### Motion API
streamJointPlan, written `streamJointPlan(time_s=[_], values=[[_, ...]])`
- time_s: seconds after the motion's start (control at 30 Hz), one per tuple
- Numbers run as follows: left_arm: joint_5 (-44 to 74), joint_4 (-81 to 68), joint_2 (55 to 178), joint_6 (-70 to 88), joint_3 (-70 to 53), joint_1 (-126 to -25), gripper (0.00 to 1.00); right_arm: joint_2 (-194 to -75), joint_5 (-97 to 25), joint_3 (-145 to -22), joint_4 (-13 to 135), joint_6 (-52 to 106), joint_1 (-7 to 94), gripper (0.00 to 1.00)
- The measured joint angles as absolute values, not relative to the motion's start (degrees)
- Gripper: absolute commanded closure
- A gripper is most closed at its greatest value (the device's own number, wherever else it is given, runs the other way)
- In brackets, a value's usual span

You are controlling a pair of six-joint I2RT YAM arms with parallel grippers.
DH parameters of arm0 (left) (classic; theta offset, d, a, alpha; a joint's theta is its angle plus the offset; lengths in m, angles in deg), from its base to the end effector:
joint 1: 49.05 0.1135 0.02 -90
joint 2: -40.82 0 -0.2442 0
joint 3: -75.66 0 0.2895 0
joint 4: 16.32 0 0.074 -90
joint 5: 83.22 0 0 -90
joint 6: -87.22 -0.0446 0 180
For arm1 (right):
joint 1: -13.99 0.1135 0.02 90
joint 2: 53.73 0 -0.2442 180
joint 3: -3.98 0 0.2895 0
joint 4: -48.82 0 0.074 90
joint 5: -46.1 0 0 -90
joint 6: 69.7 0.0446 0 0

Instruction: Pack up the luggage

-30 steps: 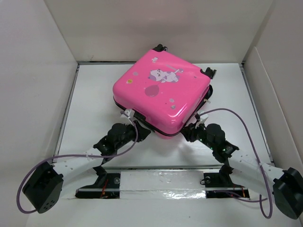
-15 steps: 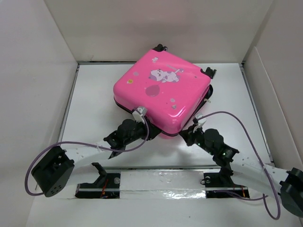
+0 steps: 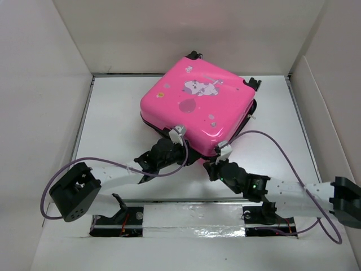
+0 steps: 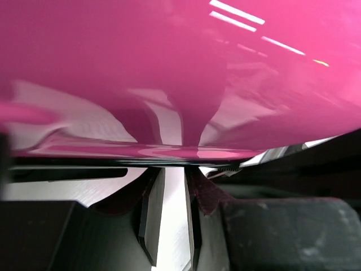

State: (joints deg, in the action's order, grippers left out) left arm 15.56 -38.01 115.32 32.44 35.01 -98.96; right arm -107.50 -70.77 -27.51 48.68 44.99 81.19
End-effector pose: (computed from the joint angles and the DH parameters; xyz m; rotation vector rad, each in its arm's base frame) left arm 0.1948 -0.2420 0.1627 0.3679 1.9121 -1.1714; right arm 0.1151 0.2217 0.1578 -0.4123 1.9192 0.6151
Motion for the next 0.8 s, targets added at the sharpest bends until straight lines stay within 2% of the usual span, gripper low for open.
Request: streamJointPlan(time_s=[0.13,0.23,0.27,0.37,0.6,0.73,0.8], values=[[13.07,-37.88,117.33,32.20,33.07,-101.01,0.79,-117.60,-78.77,-32.78,46.49,49.16,83.75,1.00],[10.44,-36.55,117.13,31.85,33.07,-101.45,0.62,-124.49,-85.87,-34.02,41.71,52.27,85.08,1.00],[9.37,-35.58,116.67,31.81,33.09,-101.28,0.50,-126.13,-87.91,-34.24,39.92,52.94,85.69,1.00],[5.57,-31.82,112.72,31.13,33.48,-101.19,0.40,-127.44,-91.12,-34.35,36.00,54.84,86.37,1.00],[-3.22,-28.44,91.73,33.97,40.45,-94.09,0.42,-119.50,-88.06,-28.95,35.50,58.32,86.70,1.00],[-4.44,-26.62,88.26,35.99,42.44,-86.11,0.47,-115.53,-87.16,-28.14,38.58,58.63,86.70,1.00],[-4.09,-25.75,89.64,36.60,42.60,-82.41,0.55,-114.63,-86.73,-28.10,39.81,58.63,86.72,1.00]])
